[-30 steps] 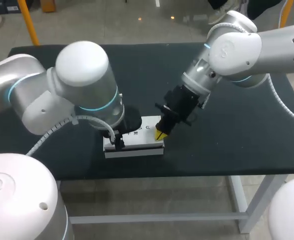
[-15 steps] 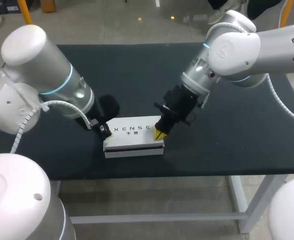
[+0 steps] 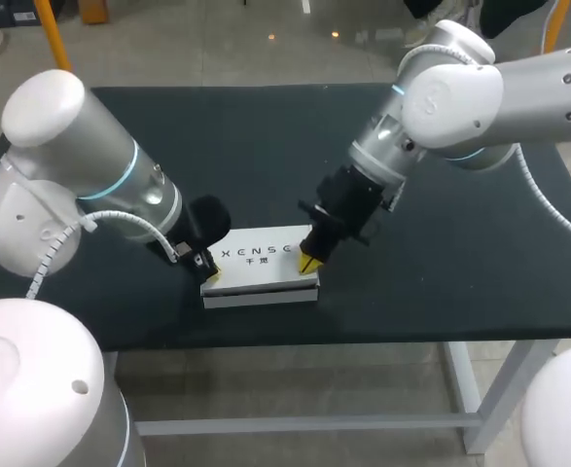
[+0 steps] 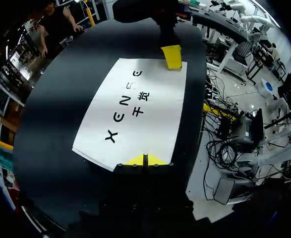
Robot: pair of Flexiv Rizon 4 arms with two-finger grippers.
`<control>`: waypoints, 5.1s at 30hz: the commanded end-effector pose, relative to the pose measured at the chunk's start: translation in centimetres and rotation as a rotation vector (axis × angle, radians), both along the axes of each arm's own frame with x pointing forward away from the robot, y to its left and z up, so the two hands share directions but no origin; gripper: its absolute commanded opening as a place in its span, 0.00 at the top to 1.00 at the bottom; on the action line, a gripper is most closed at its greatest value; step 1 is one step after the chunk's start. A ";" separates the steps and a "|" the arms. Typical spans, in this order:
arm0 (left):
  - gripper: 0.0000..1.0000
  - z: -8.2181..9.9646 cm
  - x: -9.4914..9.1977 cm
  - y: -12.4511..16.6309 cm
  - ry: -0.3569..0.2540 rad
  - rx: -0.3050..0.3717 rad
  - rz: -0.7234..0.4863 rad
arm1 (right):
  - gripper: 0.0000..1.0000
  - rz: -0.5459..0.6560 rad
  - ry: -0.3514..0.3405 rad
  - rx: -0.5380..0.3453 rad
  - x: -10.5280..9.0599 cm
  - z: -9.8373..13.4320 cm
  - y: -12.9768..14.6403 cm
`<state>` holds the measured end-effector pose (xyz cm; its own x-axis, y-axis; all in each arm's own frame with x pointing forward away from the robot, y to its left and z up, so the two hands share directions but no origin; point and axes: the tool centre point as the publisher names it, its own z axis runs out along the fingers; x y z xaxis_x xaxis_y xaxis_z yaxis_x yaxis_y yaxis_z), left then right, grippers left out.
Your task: Assemble the packaging by folding the flat box into shape, placing the metal phone stand inside, and closing the box properly
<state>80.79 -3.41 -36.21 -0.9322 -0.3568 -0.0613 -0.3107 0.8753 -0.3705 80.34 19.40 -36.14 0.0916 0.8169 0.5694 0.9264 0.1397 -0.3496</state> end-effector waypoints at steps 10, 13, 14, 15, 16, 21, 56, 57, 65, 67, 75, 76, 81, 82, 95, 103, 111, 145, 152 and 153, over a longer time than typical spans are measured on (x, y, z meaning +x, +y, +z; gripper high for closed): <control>1.00 -1.8 0.0 0.1 0.015 -0.004 0.016 | 1.00 -0.011 0.052 0.016 0.1 -2.6 -0.1; 1.00 -1.9 0.0 0.1 0.017 -0.007 0.017 | 1.00 -0.013 0.061 0.018 0.1 -2.9 -0.1; 1.00 -1.9 0.0 0.2 0.018 -0.008 0.018 | 1.00 -0.014 0.063 0.018 0.1 -3.0 -0.1; 1.00 -1.9 0.0 0.2 0.018 -0.009 0.018 | 1.00 -0.014 0.065 0.018 0.1 -3.1 -0.1; 1.00 -1.9 -0.1 0.2 0.018 -0.010 0.018 | 1.00 -0.015 0.067 0.018 0.1 -3.2 -0.1; 1.00 -1.7 -0.2 0.5 0.014 -0.019 0.021 | 1.00 -0.014 0.054 0.018 0.0 -2.6 -0.1; 0.87 0.7 -1.8 -0.7 -0.008 -0.034 0.013 | 1.00 -0.011 -0.096 0.054 -0.1 1.6 -0.9; 0.61 1.2 -2.0 -0.8 0.005 -0.045 0.024 | 0.95 -0.013 -0.121 0.056 0.0 2.3 -1.1; 0.00 3.9 -3.8 -2.5 0.120 -0.035 0.196 | 0.61 -0.049 -0.292 0.070 1.7 5.8 -3.0; 0.00 4.3 -4.3 -2.9 0.160 -0.034 0.266 | 0.38 -0.058 -0.347 0.075 2.1 6.6 -3.6; 0.00 5.0 -7.4 -4.3 0.318 0.044 0.601 | 0.00 -0.169 -0.609 0.140 3.6 10.3 -7.2; 0.00 5.0 -7.4 -4.3 0.318 0.044 0.601 | 0.00 -0.169 -0.609 0.140 3.6 10.3 -7.2; 0.00 5.0 -7.4 -4.3 0.318 0.044 0.601 | 0.00 -0.169 -0.609 0.140 3.6 10.3 -7.2; 0.00 5.0 -7.4 -4.3 0.318 0.044 0.601 | 0.00 -0.169 -0.609 0.140 3.6 10.3 -7.2; 0.00 3.8 -8.6 -6.8 0.311 -0.023 0.834 | 0.00 -0.128 -0.866 0.113 3.7 10.0 -8.7; 0.00 2.4 -10.0 -9.1 0.251 0.009 0.981 | 0.00 -0.070 -1.121 0.187 4.8 11.2 -12.4; 0.00 0.7 -10.5 -10.0 0.204 -0.002 1.086 | 0.00 0.009 -1.272 0.192 6.3 11.4 -15.0; 0.00 -4.3 -3.7 -9.2 0.163 0.072 1.345 | 0.00 0.149 -1.443 0.113 9.4 11.0 -20.8; 0.00 -4.6 -1.7 -8.7 0.181 0.069 1.359 | 0.00 0.149 -1.443 0.113 9.4 11.0 -20.8; 0.00 -4.6 -1.4 -8.6 0.181 0.068 1.361 | 0.00 0.149 -1.443 0.113 9.4 11.0 -20.8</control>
